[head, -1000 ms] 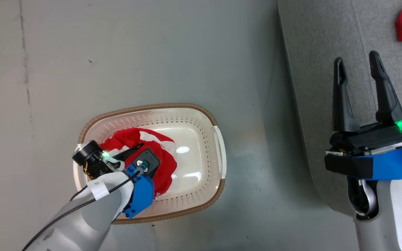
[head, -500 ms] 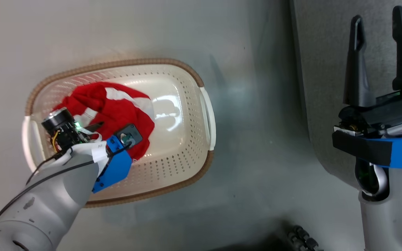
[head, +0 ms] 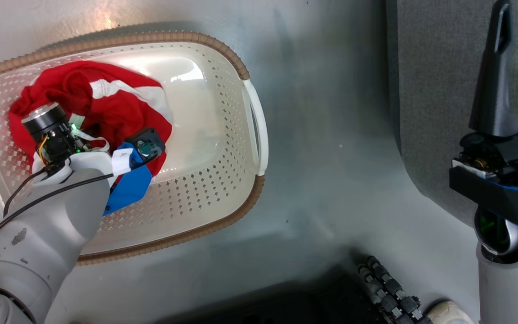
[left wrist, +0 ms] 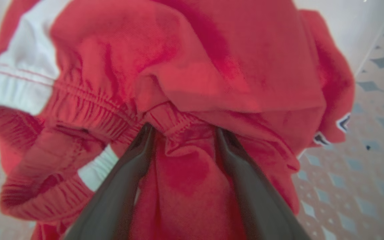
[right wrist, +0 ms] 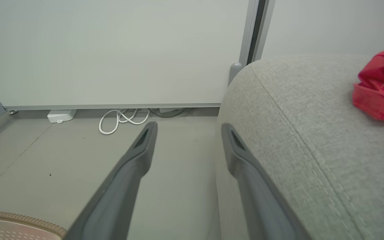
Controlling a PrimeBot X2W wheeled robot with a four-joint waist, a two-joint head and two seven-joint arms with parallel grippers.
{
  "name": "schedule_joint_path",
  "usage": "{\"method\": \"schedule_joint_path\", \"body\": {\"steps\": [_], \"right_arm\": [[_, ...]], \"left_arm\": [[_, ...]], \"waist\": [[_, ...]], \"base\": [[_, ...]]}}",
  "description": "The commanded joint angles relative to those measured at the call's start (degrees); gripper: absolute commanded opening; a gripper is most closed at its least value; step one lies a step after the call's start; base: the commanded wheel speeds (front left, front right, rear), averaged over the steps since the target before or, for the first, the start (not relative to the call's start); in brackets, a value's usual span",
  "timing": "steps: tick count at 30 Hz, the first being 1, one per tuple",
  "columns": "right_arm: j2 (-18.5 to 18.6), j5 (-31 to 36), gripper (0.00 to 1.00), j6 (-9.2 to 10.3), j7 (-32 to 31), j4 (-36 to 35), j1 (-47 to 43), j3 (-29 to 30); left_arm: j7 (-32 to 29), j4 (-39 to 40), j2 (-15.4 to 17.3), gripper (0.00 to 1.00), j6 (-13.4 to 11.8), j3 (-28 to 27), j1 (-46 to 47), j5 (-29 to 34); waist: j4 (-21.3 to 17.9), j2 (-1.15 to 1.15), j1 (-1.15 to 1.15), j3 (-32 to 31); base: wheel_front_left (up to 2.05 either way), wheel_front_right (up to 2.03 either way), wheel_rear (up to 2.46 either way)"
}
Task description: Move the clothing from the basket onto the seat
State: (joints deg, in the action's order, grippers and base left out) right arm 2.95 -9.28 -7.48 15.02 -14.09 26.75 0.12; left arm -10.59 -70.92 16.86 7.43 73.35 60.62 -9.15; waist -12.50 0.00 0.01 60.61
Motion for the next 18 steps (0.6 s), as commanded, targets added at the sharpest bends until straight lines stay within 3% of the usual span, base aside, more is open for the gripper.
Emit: {"method": "schedule_joint_path", "body": {"steps": [1,6,7,8,9,18], "right_arm": [[-0.1,-0.3,1.0,-0.03,0.2,-0.8,-0.4,0.2],[-0.1,-0.4,1.0,-0.03,0.2,-1.8,-0.2,0.4],[-0.1,-0.4,1.0,-0.03,0.2,-1.9,-0.1,0.4],[-0.1,-0.3,1.0,-0.03,0.2,-1.9,0.0,0.4],[-0.1,-0.4,1.0,-0.03,0.2,-2.0,0.1,0.4],[-0.1,-0.1,1.0,-0.03,0.2,-1.4,0.9,0.8]], "left_arm": [[-0.8,-0.6,-0.2,1.0,0.0,0.1,1.0,0.2],[-2.3,-1.3,-2.3,1.0,0.0,0.2,1.6,0.7],[-2.5,-1.4,-2.6,0.57,0.0,0.2,1.7,0.8],[-2.7,-1.5,-3.0,0.25,0.0,0.2,1.7,0.8],[-2.8,-1.6,-3.4,0.0,0.0,0.2,1.6,0.9],[-1.4,-2.0,-5.7,0.0,0.0,0.2,1.7,-0.1]], "waist": [[-0.4,0.0,-0.01,0.9],[-0.6,0.0,-0.01,1.5],[-0.6,0.0,-0.01,1.5],[-0.6,0.0,-0.01,1.5],[-0.6,0.0,-0.01,1.4],[0.2,0.0,-0.01,-0.1]], "base": [[0.0,0.0,0.0],[0.0,0.0,0.0],[0.0,0.0,0.0],[0.0,0.0,0.0],[0.0,0.0,0.0],[0.0,0.0,0.0]]}}
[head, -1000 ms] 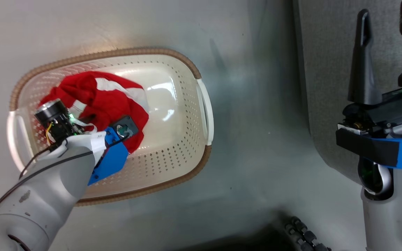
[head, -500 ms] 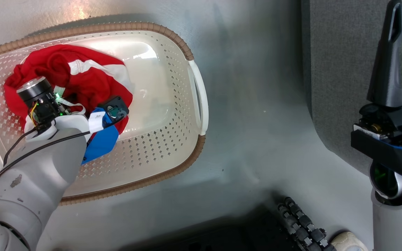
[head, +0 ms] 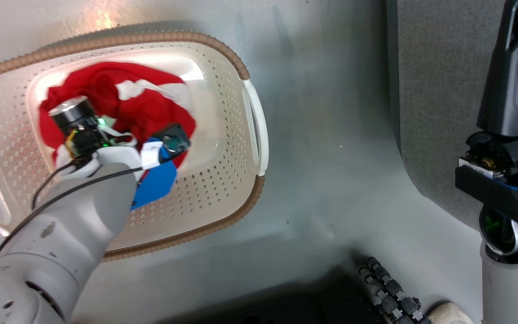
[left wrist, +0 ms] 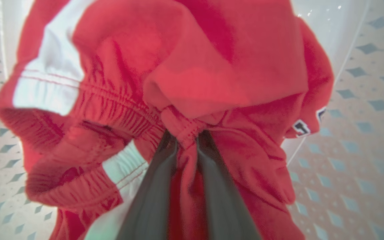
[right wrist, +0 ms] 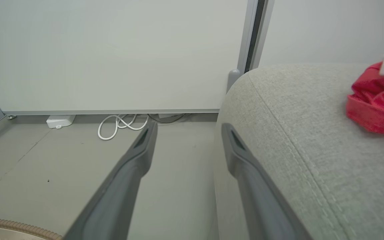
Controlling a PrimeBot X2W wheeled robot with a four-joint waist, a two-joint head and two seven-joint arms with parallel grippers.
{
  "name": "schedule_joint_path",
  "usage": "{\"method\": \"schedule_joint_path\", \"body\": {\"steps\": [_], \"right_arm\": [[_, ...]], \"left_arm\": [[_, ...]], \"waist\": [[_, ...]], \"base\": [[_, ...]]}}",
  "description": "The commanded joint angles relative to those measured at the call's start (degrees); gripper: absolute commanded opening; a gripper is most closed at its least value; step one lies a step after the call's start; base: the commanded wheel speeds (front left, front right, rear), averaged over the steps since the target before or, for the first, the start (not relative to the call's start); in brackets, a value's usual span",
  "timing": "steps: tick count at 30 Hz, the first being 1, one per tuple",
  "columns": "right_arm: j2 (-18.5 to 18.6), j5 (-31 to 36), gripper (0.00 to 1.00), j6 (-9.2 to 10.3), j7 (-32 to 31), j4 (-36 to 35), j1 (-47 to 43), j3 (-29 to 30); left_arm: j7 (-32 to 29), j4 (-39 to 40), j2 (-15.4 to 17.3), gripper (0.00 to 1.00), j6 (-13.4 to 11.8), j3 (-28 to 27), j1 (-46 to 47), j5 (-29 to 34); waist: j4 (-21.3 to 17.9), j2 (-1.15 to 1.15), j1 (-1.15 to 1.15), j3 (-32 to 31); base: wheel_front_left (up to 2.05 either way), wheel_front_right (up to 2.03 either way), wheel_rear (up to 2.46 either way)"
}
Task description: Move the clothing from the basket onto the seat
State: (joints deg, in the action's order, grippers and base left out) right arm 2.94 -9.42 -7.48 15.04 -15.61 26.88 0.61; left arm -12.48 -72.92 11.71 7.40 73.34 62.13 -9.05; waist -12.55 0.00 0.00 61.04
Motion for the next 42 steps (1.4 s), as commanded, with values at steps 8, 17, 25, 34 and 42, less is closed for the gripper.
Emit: {"method": "schedule_joint_path", "body": {"steps": [8,17,25,34,42], "right_arm": [[-0.1,0.7,1.0,-0.03,0.2,1.3,1.1,0.8],[-0.1,2.1,1.0,-0.03,0.2,3.3,-1.1,1.6],[-0.1,3.3,1.0,-0.03,0.2,5.3,-3.4,2.7],[-0.1,4.3,1.0,-0.03,0.2,8.3,-7.3,2.8],[-0.1,4.1,1.0,-0.03,0.2,10.8,-11.2,2.4]], "left_arm": [[6.7,0.6,-3.3,0.0,0.0,0.2,-0.7,-2.5],[18.5,1.6,-4.0,0.0,0.0,-0.9,-2.9,-7.3],[24.7,1.7,-6.6,0.0,-1.1,-4.0,-4.7,-11.7],[27.7,5.3,-7.6,0.0,-4.3,-11.1,-6.2,-18.1],[27.7,18.8,-2.9,0.0,-7.2,-19.5,-9.1,-19.2]], "waist": [[2.1,0.0,0.0,-5.5],[5.0,0.0,0.0,-13.8],[7.7,0.0,0.0,-21.5],[9.8,0.0,0.0,-31.2],[9.9,0.0,0.0,-39.7]], "base": [[0.0,0.0,0.0],[0.0,0.0,0.0],[0.0,0.0,0.0],[0.0,0.0,0.0],[0.0,0.0,0.0]]}}
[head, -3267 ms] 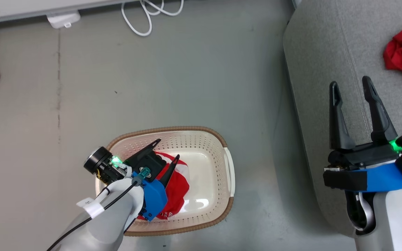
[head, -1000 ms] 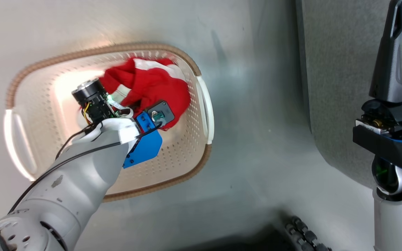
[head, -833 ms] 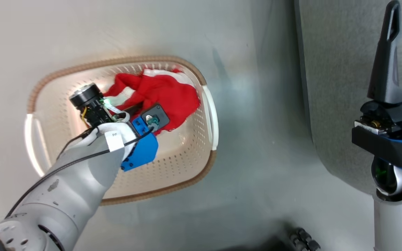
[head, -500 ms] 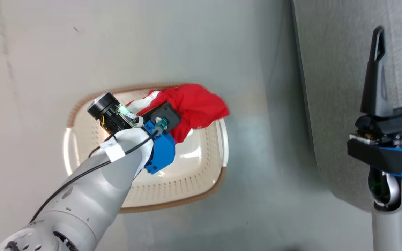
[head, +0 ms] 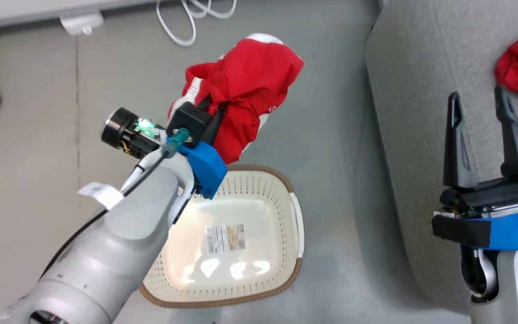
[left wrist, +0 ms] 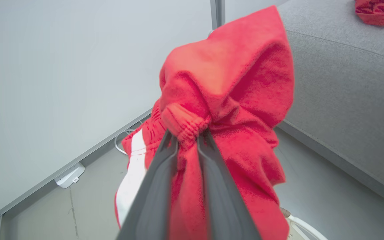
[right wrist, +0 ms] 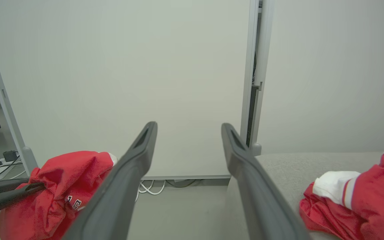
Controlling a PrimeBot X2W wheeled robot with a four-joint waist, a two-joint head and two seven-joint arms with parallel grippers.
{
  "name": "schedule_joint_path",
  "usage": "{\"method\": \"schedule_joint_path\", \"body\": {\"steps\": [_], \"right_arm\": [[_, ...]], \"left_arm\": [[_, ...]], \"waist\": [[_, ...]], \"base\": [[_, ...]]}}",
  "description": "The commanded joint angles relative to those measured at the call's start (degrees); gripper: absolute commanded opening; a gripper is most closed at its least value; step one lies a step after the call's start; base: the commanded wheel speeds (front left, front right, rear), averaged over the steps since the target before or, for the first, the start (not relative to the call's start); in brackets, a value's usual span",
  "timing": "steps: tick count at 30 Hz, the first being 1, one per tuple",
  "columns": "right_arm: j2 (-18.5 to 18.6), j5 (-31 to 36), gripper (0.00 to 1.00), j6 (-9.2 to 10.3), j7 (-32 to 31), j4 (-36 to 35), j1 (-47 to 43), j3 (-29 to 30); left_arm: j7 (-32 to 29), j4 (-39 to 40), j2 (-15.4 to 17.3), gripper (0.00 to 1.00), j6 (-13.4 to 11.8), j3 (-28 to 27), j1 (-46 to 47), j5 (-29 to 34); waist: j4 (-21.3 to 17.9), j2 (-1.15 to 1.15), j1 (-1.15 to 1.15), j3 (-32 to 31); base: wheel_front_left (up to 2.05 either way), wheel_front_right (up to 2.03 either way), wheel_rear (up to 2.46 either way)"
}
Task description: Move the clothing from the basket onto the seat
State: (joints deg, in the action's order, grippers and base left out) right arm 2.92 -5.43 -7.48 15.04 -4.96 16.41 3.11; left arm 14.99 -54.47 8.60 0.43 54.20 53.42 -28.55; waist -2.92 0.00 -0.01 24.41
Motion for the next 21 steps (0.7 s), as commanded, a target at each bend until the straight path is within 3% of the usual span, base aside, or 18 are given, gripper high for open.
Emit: {"method": "schedule_joint_path", "body": {"steps": [1,7,21], "right_arm": [[-0.1,0.1,1.0,-0.03,0.2,0.5,-1.2,-0.1],[-0.1,-0.2,1.0,-0.03,0.2,1.9,-4.2,-1.0],[-0.1,-2.0,1.0,-0.03,0.2,4.4,-10.5,-2.8]], "left_arm": [[0.3,2.0,0.8,0.0,-0.4,-1.5,-1.4,0.3],[0.3,11.8,3.2,0.0,-0.5,-7.3,-5.8,1.6],[0.3,25.0,3.0,0.0,0.8,-13.8,-12.9,4.3]], "waist": [[0.3,0.0,0.01,-4.2],[0.3,0.0,0.01,-9.1],[1.1,0.0,0.01,-17.5]], "base": [[0.0,0.0,0.0],[0.0,0.0,0.0],[0.0,0.0,0.0]]}}
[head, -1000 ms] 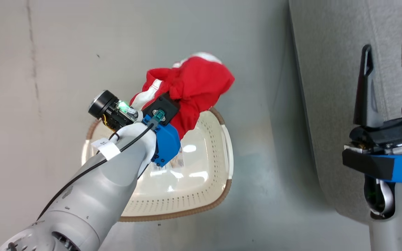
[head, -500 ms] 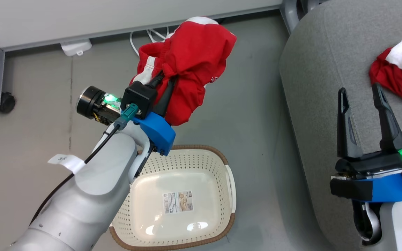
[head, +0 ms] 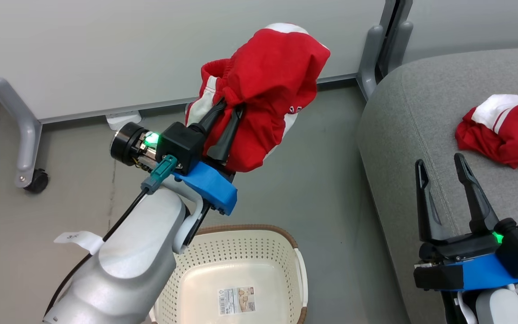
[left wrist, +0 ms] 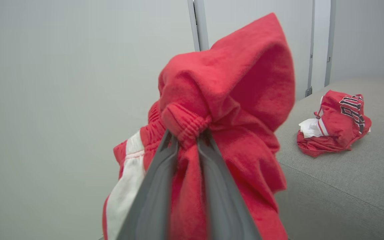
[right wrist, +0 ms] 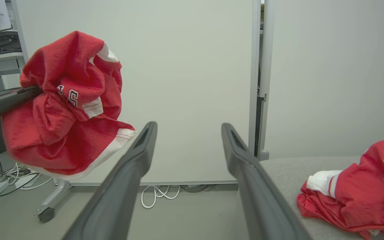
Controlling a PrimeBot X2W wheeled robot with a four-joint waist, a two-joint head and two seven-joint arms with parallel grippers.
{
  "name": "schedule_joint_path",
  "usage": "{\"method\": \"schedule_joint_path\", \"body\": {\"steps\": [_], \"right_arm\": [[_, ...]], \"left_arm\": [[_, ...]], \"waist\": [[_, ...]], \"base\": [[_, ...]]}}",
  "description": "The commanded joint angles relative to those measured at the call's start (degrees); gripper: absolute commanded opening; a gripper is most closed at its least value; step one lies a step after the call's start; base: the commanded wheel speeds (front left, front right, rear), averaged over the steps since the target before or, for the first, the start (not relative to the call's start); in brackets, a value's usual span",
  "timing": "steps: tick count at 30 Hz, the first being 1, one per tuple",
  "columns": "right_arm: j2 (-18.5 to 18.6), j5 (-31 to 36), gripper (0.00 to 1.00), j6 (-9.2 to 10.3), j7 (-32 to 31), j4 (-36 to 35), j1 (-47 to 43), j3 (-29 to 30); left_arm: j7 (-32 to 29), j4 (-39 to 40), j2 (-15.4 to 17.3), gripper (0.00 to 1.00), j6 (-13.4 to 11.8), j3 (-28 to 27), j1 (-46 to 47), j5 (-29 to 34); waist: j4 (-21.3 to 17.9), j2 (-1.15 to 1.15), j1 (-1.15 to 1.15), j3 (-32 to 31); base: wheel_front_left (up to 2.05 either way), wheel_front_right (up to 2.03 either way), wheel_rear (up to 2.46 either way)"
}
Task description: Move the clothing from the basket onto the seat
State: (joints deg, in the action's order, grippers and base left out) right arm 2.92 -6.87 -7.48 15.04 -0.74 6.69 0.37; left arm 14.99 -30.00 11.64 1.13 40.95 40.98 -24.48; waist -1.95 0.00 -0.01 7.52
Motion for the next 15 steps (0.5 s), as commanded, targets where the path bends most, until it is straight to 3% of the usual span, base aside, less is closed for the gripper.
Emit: {"method": "schedule_joint_path", "body": {"steps": [1,15], "right_arm": [[-0.1,-0.5,1.0,-0.03,0.2,0.3,-1.0,-0.2],[-0.1,-1.2,1.0,-0.03,0.2,0.9,-2.0,-1.6]], "left_arm": [[0.3,1.0,0.0,0.0,0.1,-0.7,-0.8,0.3],[0.3,3.9,0.2,0.0,-0.5,-0.4,-3.0,1.2]], "waist": [[0.2,0.0,0.01,-1.0],[0.5,0.0,0.01,-3.0]], "base": [[0.0,0.0,0.0],[0.0,0.0,0.0]]}}
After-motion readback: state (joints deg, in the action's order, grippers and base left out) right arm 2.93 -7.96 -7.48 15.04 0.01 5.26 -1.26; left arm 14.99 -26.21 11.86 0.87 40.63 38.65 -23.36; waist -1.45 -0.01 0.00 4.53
